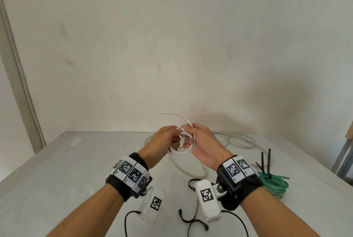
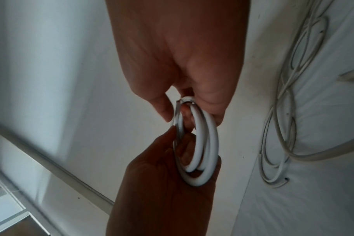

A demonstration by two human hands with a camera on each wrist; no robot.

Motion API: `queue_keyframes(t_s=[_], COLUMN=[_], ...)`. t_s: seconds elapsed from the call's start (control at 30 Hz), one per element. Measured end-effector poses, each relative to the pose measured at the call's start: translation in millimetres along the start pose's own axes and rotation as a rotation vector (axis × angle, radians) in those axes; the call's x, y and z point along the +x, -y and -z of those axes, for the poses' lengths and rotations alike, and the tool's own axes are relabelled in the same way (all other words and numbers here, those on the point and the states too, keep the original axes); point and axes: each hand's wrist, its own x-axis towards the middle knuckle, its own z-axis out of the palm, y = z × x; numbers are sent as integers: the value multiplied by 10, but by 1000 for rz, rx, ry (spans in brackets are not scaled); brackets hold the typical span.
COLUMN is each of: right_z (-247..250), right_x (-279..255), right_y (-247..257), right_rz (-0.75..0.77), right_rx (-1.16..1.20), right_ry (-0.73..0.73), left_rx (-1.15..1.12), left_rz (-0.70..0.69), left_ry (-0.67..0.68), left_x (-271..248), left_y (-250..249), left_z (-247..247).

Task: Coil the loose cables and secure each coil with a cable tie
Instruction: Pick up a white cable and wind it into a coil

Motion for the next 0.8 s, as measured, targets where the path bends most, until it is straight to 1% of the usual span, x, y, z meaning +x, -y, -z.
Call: queue_keyframes(t_s=[0.17,0.3,0.47,0.57,0.67,0.73,0.8], right_z=[13,32,46,25,12,10,18], right_x=[9,18,34,23,22,20,12], right_y=[-1,-10,-65,-81,-75,-63,-47], right_rz=[-34,-16,6,7,-35,-59,-79], right_rx=[69,56,56,77,104,121,162], right_ry=[61,72,32,30,58,60,64], left_rx=[-247,-412,-392,-346,-313,-323,-380], left_rz=[115,216,254,255,249,245,251], left_ry=[11,126,198,169,131,124,149], left_x=[-7,-6,-14,-14,-23,-26,-29], left_y=[-17,-36,-42,-18,6,8,-6], left_z=[24,75,101,101,95,100,101])
